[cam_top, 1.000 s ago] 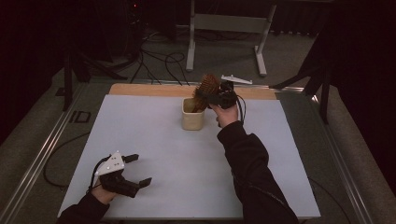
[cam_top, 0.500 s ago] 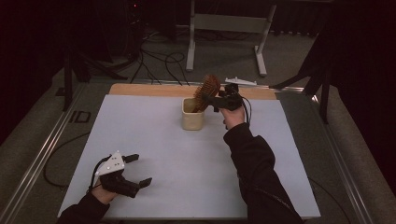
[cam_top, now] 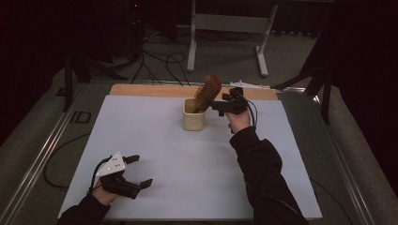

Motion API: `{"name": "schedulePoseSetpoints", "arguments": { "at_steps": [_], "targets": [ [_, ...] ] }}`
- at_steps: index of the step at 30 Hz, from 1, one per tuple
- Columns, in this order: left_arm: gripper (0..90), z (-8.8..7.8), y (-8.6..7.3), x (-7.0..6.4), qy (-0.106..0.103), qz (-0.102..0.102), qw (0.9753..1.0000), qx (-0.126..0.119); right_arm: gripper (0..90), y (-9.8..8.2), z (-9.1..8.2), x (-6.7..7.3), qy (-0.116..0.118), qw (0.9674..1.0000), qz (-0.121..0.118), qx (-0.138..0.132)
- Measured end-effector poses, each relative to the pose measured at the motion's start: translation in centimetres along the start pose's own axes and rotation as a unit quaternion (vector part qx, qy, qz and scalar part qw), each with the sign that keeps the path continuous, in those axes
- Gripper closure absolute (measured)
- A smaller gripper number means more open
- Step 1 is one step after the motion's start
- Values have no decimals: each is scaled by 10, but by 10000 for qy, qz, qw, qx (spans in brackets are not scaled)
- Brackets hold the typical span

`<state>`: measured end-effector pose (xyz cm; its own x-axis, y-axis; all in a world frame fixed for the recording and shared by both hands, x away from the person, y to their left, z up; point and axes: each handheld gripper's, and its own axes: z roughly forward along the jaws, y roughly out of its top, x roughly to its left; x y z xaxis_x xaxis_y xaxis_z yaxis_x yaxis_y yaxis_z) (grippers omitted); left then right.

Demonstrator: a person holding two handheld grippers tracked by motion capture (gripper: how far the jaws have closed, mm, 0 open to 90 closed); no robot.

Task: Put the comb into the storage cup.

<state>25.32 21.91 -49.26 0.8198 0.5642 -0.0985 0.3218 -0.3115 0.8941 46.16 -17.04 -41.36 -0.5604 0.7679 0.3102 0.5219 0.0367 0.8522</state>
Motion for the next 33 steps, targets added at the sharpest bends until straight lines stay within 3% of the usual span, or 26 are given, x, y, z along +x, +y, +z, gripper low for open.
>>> {"name": "schedulePoseSetpoints", "arguments": {
  "at_steps": [10, 23, 33],
  "targets": [
    [0, 1, 0, 0, -9, -4, 10000, 5, 90, -2, -8, -2, -108, 9995, -213, 191],
    [0, 1, 0, 0, 6, 1, 10000, 9, 90, -11, -19, -5, -99, 9989, -439, 140],
    [0, 1, 0, -1, 1, 13, 10000, 17, 90, -21, -34, -6, -29, 9988, -467, 127]
  ]
}}
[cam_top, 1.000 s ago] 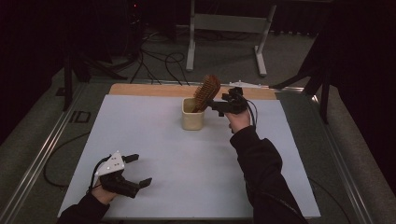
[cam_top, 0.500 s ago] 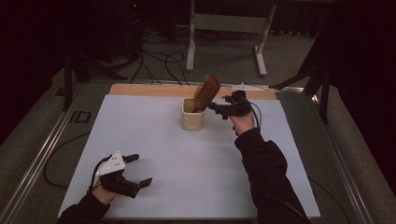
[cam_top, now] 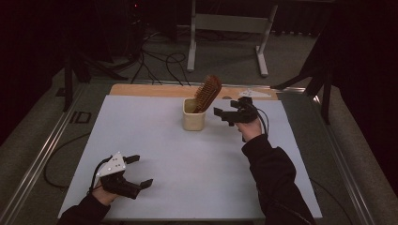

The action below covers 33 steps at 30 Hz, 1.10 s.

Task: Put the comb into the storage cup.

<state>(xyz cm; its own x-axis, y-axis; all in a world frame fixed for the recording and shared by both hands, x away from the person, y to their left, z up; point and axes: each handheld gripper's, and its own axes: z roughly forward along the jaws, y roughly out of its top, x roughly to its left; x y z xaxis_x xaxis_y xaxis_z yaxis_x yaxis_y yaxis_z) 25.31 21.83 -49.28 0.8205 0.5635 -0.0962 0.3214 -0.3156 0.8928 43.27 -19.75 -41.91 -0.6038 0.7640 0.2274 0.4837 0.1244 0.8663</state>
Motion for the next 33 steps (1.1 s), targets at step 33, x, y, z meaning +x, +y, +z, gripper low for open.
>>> {"name": "schedulePoseSetpoints", "arguments": {
  "at_steps": [33],
  "targets": [
    [0, -1, 1, -1, 5, 22, 10000, -2, 90, -74, -43, 11, 297, 9995, 24, 84]
  ]
}}
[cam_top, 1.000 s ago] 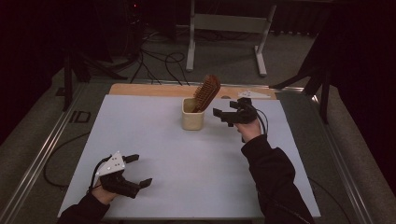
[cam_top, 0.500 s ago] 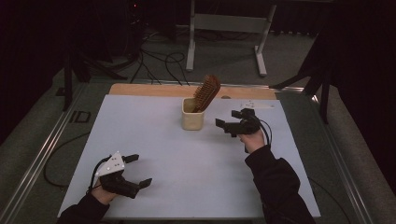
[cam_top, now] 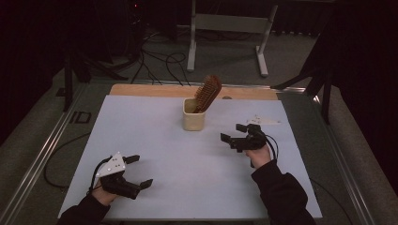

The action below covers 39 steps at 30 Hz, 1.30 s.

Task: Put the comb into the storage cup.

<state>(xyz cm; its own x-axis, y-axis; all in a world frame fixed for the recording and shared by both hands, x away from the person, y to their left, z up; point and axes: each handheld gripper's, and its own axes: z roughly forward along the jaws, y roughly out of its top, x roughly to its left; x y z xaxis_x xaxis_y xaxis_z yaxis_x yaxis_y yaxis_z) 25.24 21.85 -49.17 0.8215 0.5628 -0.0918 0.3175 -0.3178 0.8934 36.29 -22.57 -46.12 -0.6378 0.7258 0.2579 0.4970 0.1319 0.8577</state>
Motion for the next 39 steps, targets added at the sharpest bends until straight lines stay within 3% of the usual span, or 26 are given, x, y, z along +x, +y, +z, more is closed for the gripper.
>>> {"name": "schedulePoseSetpoints", "arguments": {
  "at_steps": [6, 16, 39],
  "targets": [
    [0, 0, 0, 0, 13, -13, 10000, -4, 90, -16, -12, 3, 105, 9999, -63, 18],
    [0, -1, -1, 1, 31, -27, 10000, 3, 89, -38, -28, 15, 56, 9988, -459, 152],
    [0, 0, -4, 2, 30, -2, 10000, 78, 90, -76, -56, 26, -42, 9971, -743, 126]
  ]
}}
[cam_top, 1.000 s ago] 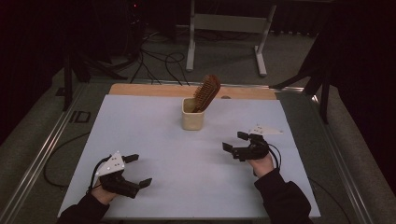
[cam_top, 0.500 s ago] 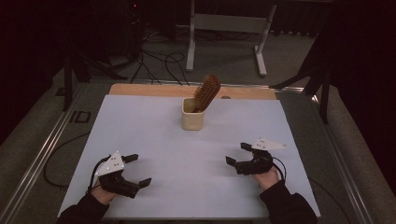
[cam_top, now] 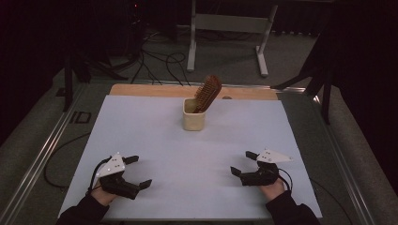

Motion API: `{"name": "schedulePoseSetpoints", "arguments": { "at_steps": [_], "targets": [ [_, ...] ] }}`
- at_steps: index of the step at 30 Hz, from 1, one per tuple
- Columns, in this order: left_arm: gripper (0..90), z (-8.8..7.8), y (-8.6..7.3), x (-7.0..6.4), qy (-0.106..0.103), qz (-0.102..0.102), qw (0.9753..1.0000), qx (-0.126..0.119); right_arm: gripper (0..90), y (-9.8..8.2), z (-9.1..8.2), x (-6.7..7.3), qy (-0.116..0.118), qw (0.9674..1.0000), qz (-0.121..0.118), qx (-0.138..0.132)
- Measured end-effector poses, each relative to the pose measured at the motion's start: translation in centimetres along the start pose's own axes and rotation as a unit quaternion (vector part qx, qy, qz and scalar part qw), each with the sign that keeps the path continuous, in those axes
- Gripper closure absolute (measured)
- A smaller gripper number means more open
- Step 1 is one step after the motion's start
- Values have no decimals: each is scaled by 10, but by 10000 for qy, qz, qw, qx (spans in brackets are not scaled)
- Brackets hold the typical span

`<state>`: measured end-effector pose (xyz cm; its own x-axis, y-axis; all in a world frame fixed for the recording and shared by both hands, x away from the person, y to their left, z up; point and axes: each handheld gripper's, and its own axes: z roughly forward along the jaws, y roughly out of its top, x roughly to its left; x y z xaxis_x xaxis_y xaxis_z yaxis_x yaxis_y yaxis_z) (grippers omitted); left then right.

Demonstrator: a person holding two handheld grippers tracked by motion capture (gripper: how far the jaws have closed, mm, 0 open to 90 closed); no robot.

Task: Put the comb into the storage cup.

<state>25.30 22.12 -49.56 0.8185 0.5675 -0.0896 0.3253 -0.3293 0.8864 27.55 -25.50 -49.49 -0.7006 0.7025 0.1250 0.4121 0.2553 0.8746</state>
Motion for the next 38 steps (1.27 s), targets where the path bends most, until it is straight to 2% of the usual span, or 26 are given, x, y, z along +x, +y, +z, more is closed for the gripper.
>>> {"name": "schedulePoseSetpoints", "arguments": {
  "at_steps": [7, 13, 38],
  "targets": [
    [0, 0, -1, 0, 9, -11, 10000, -2, 90, -9, -6, 1, -148, 9998, -127, 39],
    [0, 0, -2, 0, 1, -4, 10000, 26, 90, -13, -13, 1, -223, 9997, -56, -13],
    [0, -2, -2, -1, -4, 13, 10000, 7, 90, -13, -14, 0, -266, 9996, -90, 47]
  ]
}}
